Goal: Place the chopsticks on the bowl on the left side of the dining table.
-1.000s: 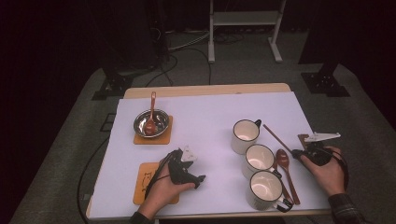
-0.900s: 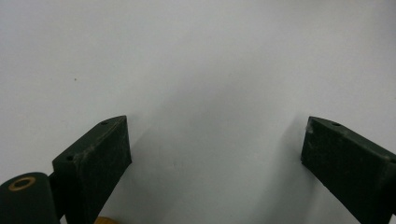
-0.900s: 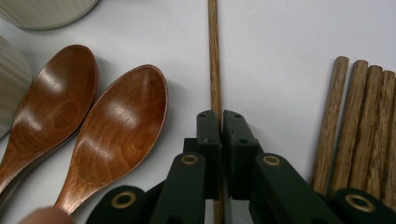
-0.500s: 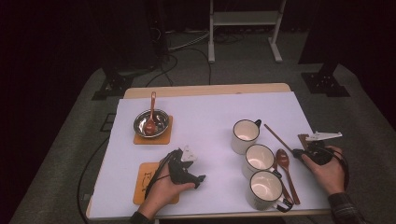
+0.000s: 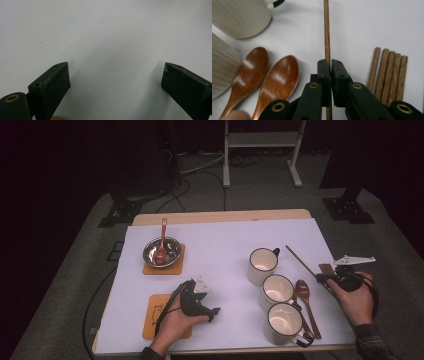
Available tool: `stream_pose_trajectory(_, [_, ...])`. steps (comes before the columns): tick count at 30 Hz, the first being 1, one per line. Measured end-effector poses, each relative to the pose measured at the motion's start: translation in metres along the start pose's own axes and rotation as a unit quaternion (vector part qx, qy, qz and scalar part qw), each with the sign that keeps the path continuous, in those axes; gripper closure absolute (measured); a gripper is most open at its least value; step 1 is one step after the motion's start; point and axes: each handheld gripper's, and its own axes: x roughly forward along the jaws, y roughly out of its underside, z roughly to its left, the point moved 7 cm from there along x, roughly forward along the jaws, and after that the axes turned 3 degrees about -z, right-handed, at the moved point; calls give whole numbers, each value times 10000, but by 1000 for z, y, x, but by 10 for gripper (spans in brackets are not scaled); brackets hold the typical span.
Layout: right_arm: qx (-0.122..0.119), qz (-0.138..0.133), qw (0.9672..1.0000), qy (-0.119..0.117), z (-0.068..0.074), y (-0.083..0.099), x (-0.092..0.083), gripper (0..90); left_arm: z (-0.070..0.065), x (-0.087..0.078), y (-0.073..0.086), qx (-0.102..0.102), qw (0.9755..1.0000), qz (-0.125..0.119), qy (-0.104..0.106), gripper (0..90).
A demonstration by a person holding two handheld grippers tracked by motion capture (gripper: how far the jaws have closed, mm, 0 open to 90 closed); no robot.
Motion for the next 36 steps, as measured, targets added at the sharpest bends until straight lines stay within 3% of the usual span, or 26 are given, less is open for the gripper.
stream_pose_trajectory(21, [-159,-251,9995,-136,-1,-33,-13,852,-1,0,0,-46,10000,-1,-45,68])
stream_pose_trajectory(36, [-354,-359,9978,-437,13,-59,-14,852,0,0,0,-39,10000,16,-42,68])
